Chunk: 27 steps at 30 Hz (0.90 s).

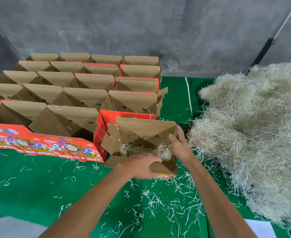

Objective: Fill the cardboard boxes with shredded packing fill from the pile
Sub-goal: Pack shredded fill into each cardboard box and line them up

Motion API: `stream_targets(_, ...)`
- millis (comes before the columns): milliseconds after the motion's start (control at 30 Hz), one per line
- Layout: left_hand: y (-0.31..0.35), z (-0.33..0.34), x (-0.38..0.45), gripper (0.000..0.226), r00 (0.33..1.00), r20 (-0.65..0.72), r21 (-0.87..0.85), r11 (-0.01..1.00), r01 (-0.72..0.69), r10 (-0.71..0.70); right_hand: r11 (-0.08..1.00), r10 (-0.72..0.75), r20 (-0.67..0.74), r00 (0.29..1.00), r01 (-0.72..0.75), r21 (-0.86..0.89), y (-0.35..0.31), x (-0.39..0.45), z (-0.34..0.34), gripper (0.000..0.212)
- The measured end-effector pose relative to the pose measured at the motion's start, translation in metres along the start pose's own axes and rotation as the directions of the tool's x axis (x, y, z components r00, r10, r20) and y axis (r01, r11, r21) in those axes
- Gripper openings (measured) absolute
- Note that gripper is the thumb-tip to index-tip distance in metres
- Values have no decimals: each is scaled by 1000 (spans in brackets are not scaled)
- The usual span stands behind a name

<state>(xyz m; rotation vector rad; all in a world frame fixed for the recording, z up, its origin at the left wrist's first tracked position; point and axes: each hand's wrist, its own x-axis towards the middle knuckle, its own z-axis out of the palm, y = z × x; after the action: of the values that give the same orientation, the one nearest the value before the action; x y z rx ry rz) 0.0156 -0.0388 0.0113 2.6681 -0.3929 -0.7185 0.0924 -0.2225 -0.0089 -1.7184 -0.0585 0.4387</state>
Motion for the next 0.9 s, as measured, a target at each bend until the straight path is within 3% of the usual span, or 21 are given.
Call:
stream_targets(67,2,-3,-2,36,1000,2,-34,999,-15,15,998,54,-5,999,-54,32,-3,7,-3,63)
stream_targets(133,8,-6,-8,31,999,15,-4,999,-32,32,993,117,-11,993,-117,-3,-4,15,-8,57)
stream_targets(267,22,-7,-19,20,996,78,-33,999,-31,34,935,180,63,982,-151,-322,-4,20,-18,29)
stream_targets(433,34,-13,-29,15,996,85,35,999,-24,21,867,180,123,976,-98,-488,-10,13,-8,19)
stream_targets(700,-3,-29,-72,13,966,183,-21,981,192,-185,823,175,162,971,-54,-565,-17,20,54,12)
stream_targets(900,-57,-32,-130,19,891,182,-6,905,425,-417,830,189,276,942,-3,-558,-23,23,137,25)
